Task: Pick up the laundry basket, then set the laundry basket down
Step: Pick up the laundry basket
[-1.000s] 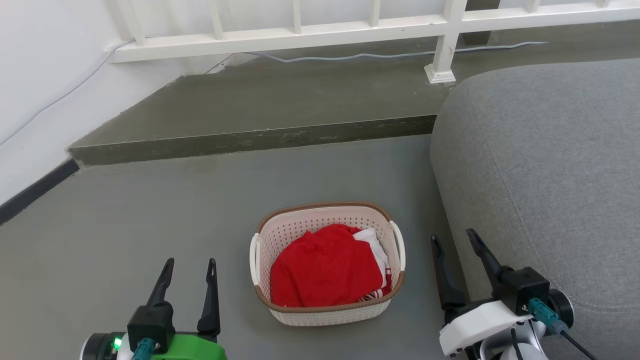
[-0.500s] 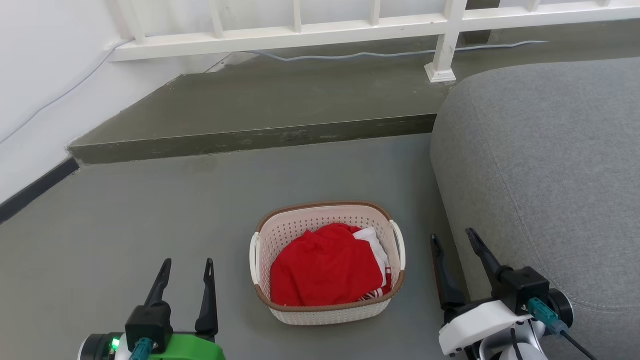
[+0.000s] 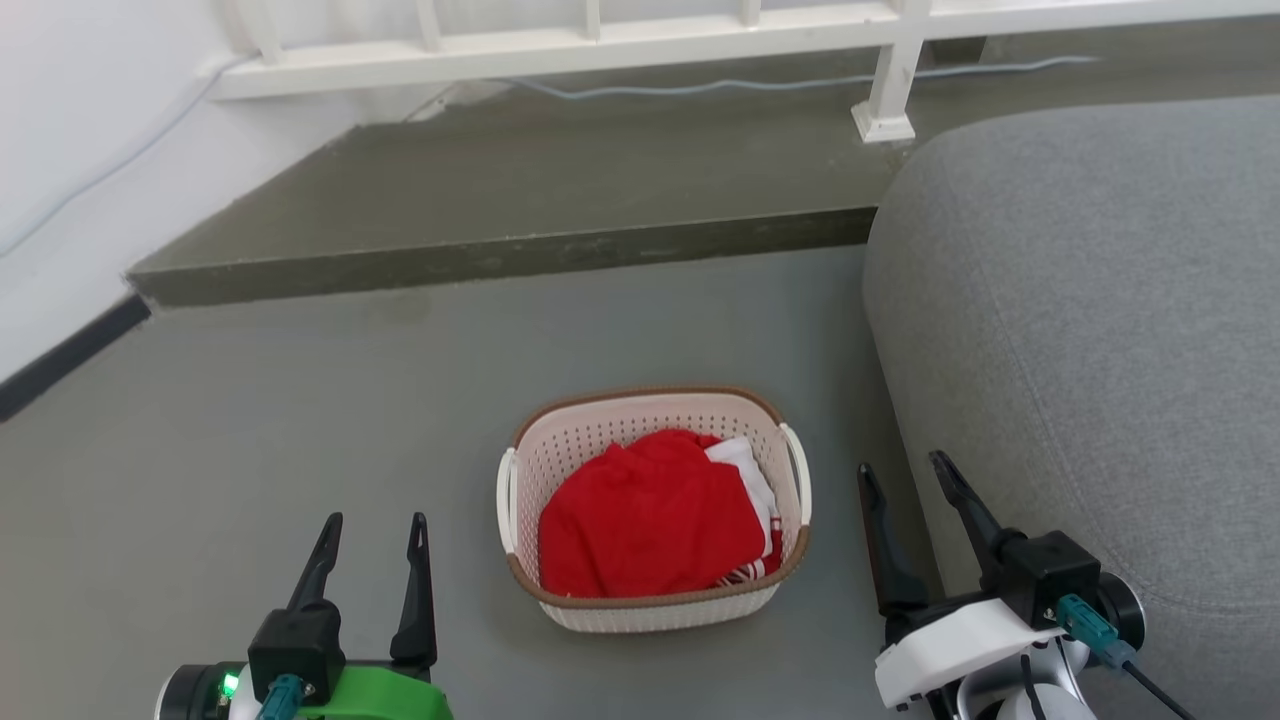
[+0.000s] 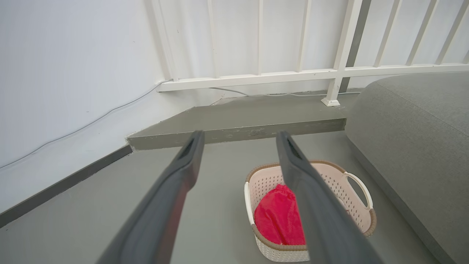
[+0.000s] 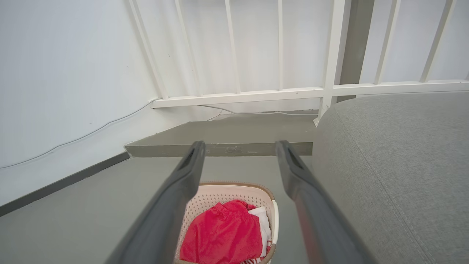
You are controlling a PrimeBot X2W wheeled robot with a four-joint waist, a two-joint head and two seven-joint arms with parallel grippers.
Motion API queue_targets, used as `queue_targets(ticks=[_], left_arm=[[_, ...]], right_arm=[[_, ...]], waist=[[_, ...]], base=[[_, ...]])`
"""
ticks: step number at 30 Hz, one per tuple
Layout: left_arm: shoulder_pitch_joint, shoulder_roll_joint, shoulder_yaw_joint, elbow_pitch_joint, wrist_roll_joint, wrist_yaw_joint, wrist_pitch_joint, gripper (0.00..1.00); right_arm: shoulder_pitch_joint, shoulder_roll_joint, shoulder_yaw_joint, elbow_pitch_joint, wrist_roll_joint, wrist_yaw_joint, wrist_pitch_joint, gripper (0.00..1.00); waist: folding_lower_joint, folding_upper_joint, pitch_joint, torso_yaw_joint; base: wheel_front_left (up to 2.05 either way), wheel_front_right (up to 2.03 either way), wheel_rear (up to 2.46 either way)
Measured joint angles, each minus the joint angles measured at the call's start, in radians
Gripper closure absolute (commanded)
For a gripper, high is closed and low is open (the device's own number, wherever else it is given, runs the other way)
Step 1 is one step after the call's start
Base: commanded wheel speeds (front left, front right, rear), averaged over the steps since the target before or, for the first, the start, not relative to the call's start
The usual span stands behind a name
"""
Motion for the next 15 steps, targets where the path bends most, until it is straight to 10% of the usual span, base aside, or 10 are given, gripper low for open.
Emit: queue_targets(ticks=[15], left_arm=[[-0.063,0.000,0.004,-0.012,0.001,-0.002,0.000,0.00]], right_arm=[[-0.115,0.000,0.003,-0.017,-0.002,0.028,-0.004,0.00]], waist=[[0.0000,0.0000,0.153,-0.008]], base=[[0.00,0.00,0.00]])
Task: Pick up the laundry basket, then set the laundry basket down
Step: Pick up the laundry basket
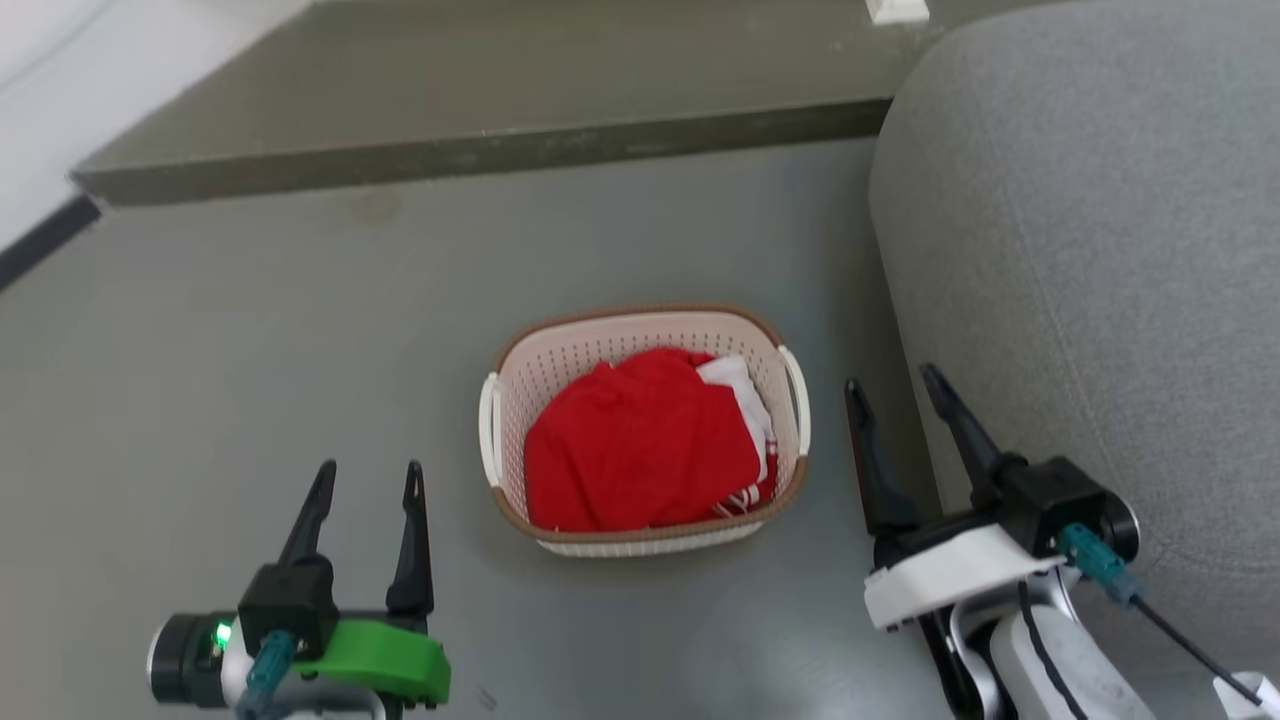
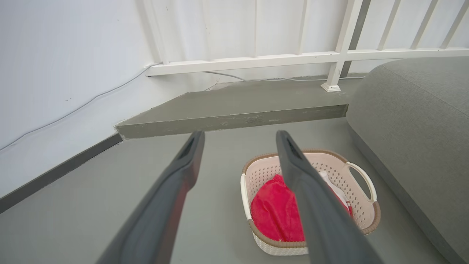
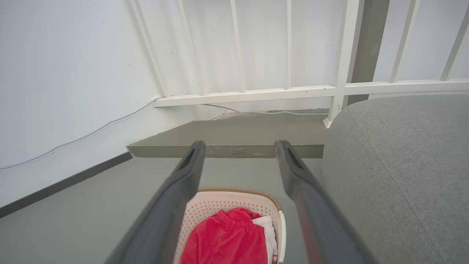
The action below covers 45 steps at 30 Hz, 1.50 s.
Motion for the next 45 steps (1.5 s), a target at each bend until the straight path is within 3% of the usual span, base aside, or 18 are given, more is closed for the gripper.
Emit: queue_targets(ticks=[21,45], left_arm=[[-0.252,-0.013,0.007,0.072,0.010,-0.016,0.000,0.00],[-0.544,-0.024,0.033,0.154,0.010,-0.016,0.000,0.00]], right_arm=[[-0.256,-0.003,-0.036,0.073,0.009,0.036,-0.002,0.00],[-0.583,-0.008,-0.056,0.132,0.011,0.039,-0.003,0.00]], waist=[[0.0000,0.0000,0.257,-0.017],[0.0002,0.0000,0.584,-0.024]], base=[[0.00,0.00,0.00],[0.00,0.00,0.00]])
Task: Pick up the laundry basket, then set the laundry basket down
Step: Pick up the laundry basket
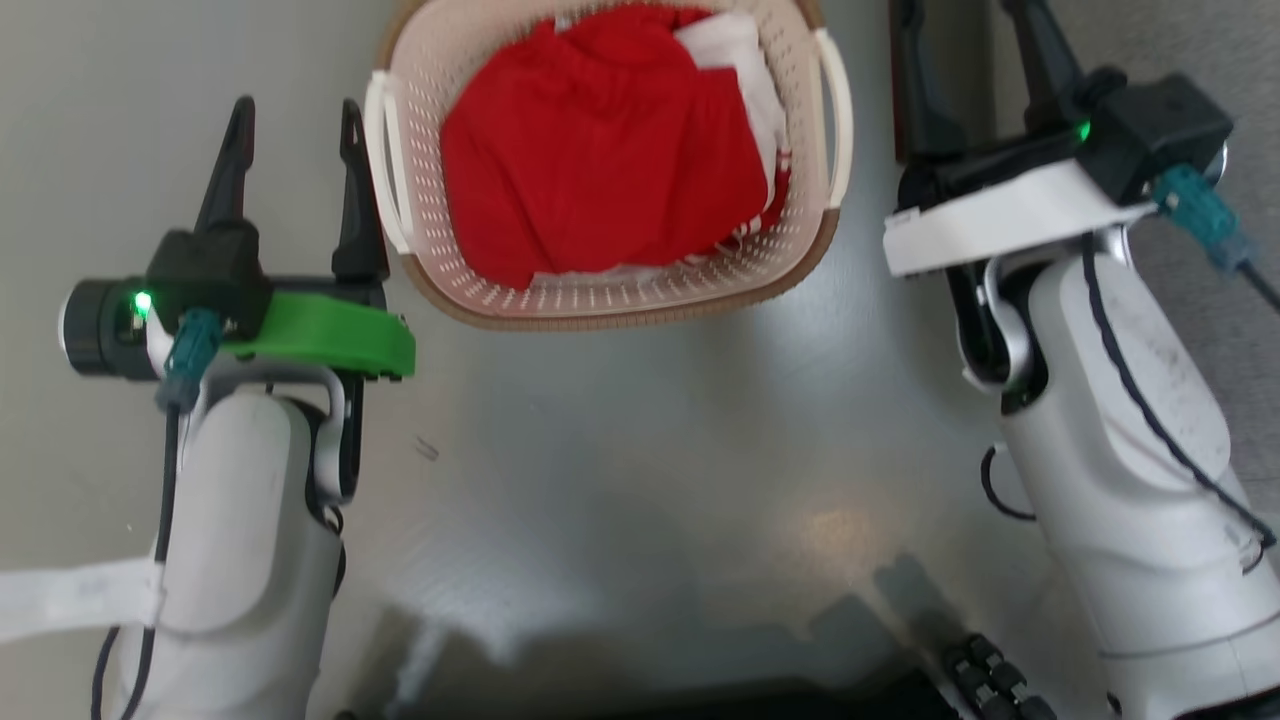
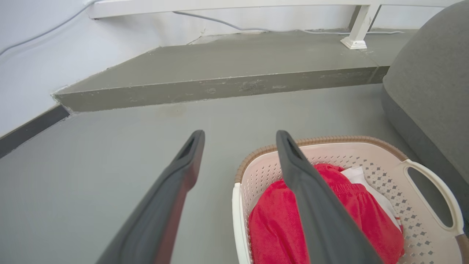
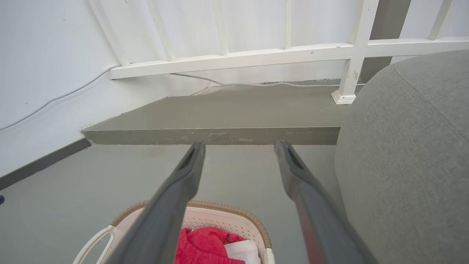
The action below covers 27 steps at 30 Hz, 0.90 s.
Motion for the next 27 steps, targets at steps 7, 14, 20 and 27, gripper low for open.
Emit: queue_targets(ticks=[7,14,20,27], left_arm=[[-0.074,-0.002,0.005,0.090,-0.003,-0.015,-0.001,0.00],[-0.131,-0.004,0.005,0.189,-0.012,-0.035,-0.001,0.00],[-0.165,-0.007,0.004,0.272,-0.030,-0.045,0.001,0.00],[-0.204,-0.008,0.004,0.364,-0.044,-0.063,0.025,0.00]], right_arm=[[-0.068,-0.001,-0.007,0.100,0.017,-0.004,0.000,0.00],[-0.104,-0.002,0.004,0.217,0.043,-0.012,0.000,0.00],[-0.130,-0.002,0.017,0.301,0.063,-0.013,0.000,0.00],[-0.173,-0.002,0.035,0.385,0.100,-0.013,0.000,0.00]], waist=[[0.0000,0.0000,0.081,0.000],[0.0000,0.0000,0.131,-0.002],[-0.0001,0.0000,0.149,-0.003],[-0.0001,0.0000,0.164,-0.005]], base=[[0.00,0.00,0.00],[0.00,0.00,0.00],[0.00,0.00,0.00],[0.00,0.00,0.00]])
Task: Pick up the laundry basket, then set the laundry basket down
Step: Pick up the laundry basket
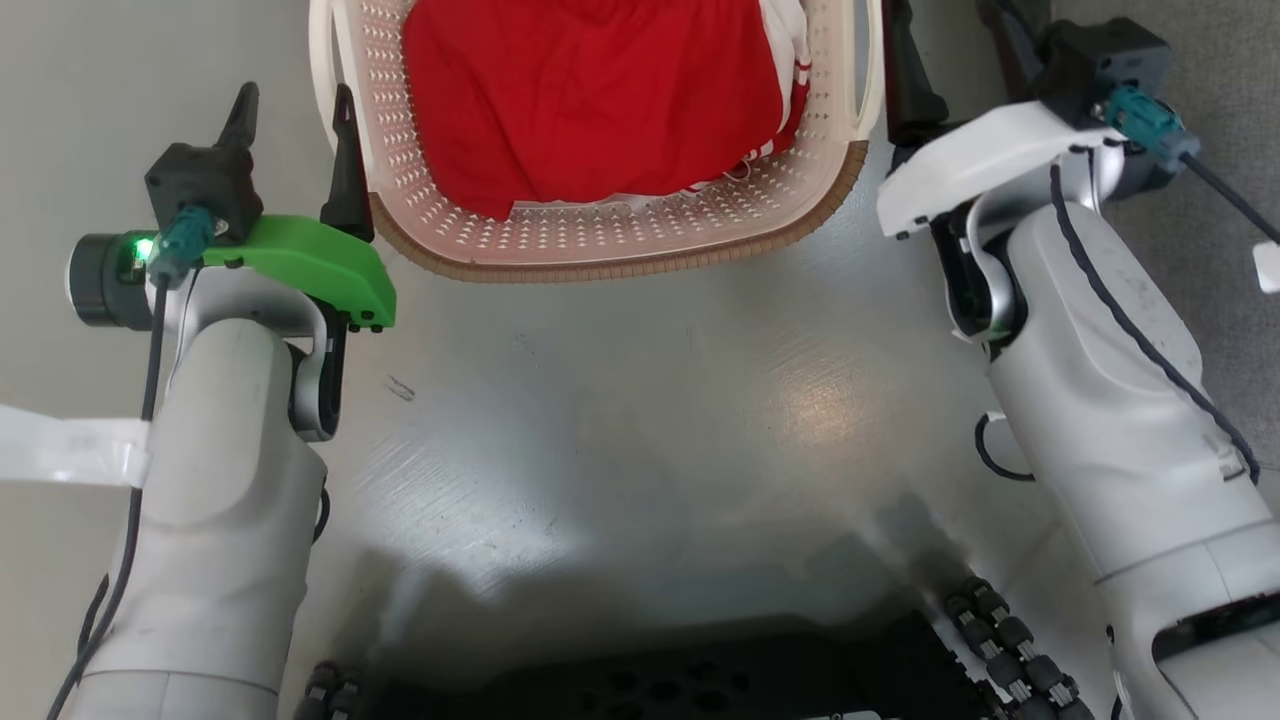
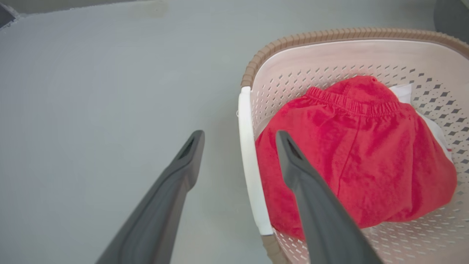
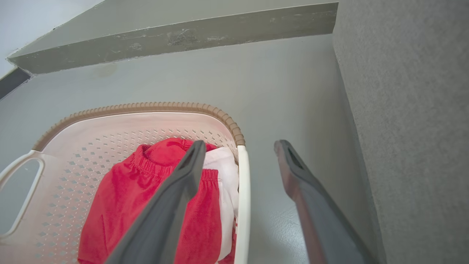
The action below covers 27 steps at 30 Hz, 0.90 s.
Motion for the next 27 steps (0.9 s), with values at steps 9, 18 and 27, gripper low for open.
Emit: queue_targets(ticks=[9,18,27], left_arm=[[-0.048,-0.005,0.010,0.112,-0.031,-0.013,0.033,0.00],[-0.121,-0.010,0.010,0.182,-0.056,-0.025,0.042,0.00],[-0.179,-0.020,0.003,0.237,-0.068,-0.030,0.051,0.00]], right_arm=[[-0.058,-0.001,0.053,0.128,0.064,0.000,0.000,0.00],[-0.129,-0.001,0.092,0.230,0.115,0.000,0.030,0.00],[-0.181,-0.001,0.113,0.303,0.150,0.000,0.068,0.00]], waist=[[0.0000,0.0000,0.018,-0.017],[0.0000,0.0000,0.040,-0.008],[-0.0001,0.0000,0.065,0.012]], base=[[0.00,0.00,0.00],[0.00,0.00,0.00],[0.00,0.00,0.00]])
